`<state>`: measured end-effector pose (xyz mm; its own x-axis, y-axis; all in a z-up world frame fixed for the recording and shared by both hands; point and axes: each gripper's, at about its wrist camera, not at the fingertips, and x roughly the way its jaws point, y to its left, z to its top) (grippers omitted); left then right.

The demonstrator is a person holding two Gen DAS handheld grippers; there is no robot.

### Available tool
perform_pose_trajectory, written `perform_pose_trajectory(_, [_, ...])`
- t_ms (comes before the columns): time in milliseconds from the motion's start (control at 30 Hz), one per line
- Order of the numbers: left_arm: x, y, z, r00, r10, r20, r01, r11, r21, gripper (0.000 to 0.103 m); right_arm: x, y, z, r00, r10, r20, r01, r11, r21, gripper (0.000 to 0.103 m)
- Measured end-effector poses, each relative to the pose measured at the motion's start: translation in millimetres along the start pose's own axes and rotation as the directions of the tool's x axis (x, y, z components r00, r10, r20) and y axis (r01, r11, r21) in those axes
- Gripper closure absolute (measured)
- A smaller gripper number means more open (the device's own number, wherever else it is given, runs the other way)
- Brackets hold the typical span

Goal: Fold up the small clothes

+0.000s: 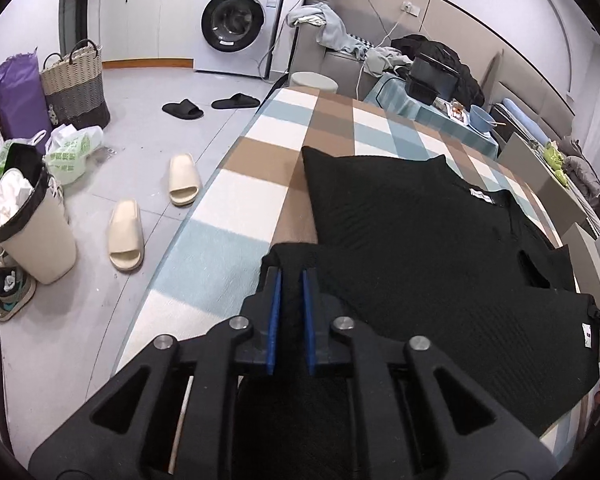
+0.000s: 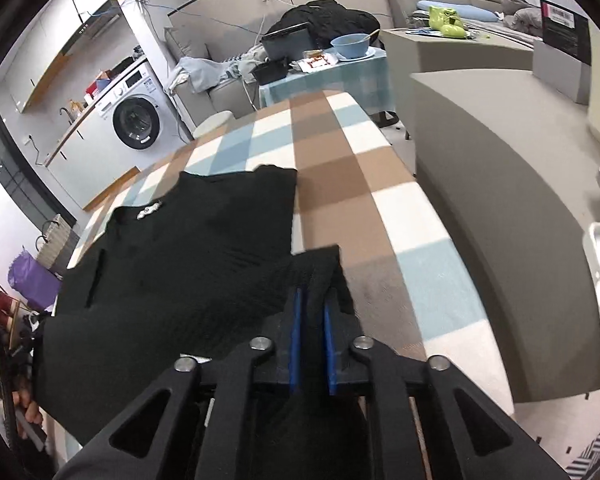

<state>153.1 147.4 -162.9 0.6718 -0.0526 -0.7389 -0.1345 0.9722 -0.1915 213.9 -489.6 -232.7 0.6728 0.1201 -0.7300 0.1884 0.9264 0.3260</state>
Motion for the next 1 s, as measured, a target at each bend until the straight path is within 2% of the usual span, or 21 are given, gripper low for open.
perform_pose_trajectory(100, [-5,5,-7,1.000,0.021,-0.003,-0.021,1.000,0.000,0.084,-12,-11,-8,1.000,0.011,-0.005,-0.011,1.000,-0.002,0.078])
perform_pose_trajectory(133, [-9,9,-11,1.000,0.029,-0.003,-0.029,1.000,-0.003,0.083,-13,-13,-12,1.000,-0.013,-0.017,0.013,1.000,0.000,0.070])
perform_pose_trajectory(200, [-13,14,-18,0.998,0.056,-0.006,-0.056,0.998,-0.012,0.082,-14,-17,-20,0.997,-0.058,-0.053,0.057,0.998,-0.020,0.070])
perform_pose_trajectory(300, [-25,20,-32,0.995,0.100,-0.005,-0.100,0.995,-0.011,0.082,-33,-27,-34,0.998,-0.037,-0.060,0.037,0.999,0.000,0.070])
perform_pose_trajectory(400, [-37,27,-41,0.998,0.070,-0.003,-0.070,0.997,-0.042,0.082,-55,-38,-51,0.997,0.056,-0.058,-0.054,0.997,0.048,0.068])
perform_pose_trajectory(433, [-43,28,-45,0.999,0.049,-0.003,-0.049,0.997,-0.055,0.082,-59,-38,-57,0.994,0.088,-0.064,-0.084,0.994,0.065,0.063])
perform_pose_trajectory(500, [-52,31,-51,1.000,0.025,-0.005,-0.026,0.997,-0.076,0.072,-66,-40,-70,0.988,0.136,-0.073,-0.130,0.988,0.079,0.061])
perform_pose_trajectory(567, [-61,33,-57,1.000,0.014,0.007,-0.013,0.996,-0.093,0.051,-66,-41,-79,0.985,0.149,-0.086,-0.142,0.987,0.079,0.060])
perform_pose_trajectory(600, [-65,33,-60,1.000,0.008,0.017,-0.006,0.995,-0.097,0.044,-66,-43,-83,0.984,0.155,-0.089,-0.147,0.985,0.086,0.059])
perform_pose_trajectory(667, [-71,32,-64,1.000,0.005,0.019,-0.003,0.996,-0.094,0.038,-62,-47,-87,0.977,0.188,-0.096,-0.176,0.977,0.125,0.056])
perform_pose_trajectory(800, [-78,30,-71,1.000,-0.005,0.013,0.006,0.996,-0.087,0.037,-57,-47,-84,0.965,0.248,-0.087,-0.232,0.958,0.166,0.056])
perform_pose_trajectory(1000, [-85,27,-76,1.000,-0.017,0.005,0.018,0.997,-0.076,0.037,-82,-30,-77,0.917,0.398,-0.002,-0.396,0.913,0.098,0.056])
